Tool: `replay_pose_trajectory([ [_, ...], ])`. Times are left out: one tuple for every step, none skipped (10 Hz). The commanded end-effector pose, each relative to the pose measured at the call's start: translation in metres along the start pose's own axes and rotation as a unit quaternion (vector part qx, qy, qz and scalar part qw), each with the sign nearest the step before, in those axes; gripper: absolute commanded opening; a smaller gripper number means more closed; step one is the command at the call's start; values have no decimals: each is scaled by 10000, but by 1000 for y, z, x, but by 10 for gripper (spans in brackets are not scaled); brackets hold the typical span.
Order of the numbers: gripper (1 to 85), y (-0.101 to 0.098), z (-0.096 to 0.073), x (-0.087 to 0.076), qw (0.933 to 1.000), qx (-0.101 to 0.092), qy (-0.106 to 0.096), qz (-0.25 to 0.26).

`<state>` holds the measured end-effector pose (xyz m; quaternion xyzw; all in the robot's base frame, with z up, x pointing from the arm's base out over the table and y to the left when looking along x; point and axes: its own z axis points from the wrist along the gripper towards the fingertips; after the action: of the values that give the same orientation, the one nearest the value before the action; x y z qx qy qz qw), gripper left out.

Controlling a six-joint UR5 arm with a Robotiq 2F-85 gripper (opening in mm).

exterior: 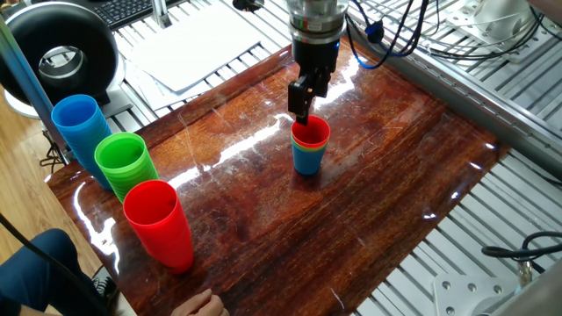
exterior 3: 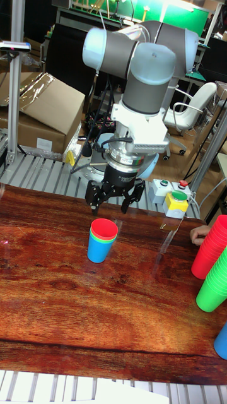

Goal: Pick up the cup

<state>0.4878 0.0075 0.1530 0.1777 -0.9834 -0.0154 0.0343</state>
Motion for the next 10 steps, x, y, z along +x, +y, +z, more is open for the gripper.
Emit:
replay_pose_trajectory([
  [750,1,14,-7,9999,-39,-124,6],
  [750,1,21,-9,9999,-26,-160,-1],
  [750,1,28,-10,9998,-5,-193,14],
  [750,2,33,-10,9998,0,-208,14],
  [750,1,36,-10,9997,18,-234,22],
  [750,3,40,-12,9996,2,-281,36],
  [753,5,42,-12,9996,4,-288,59],
  [753,6,43,-12,9995,13,-293,67],
  [753,7,45,-12,9995,14,-317,82],
  [753,6,47,-11,9994,21,-339,82],
])
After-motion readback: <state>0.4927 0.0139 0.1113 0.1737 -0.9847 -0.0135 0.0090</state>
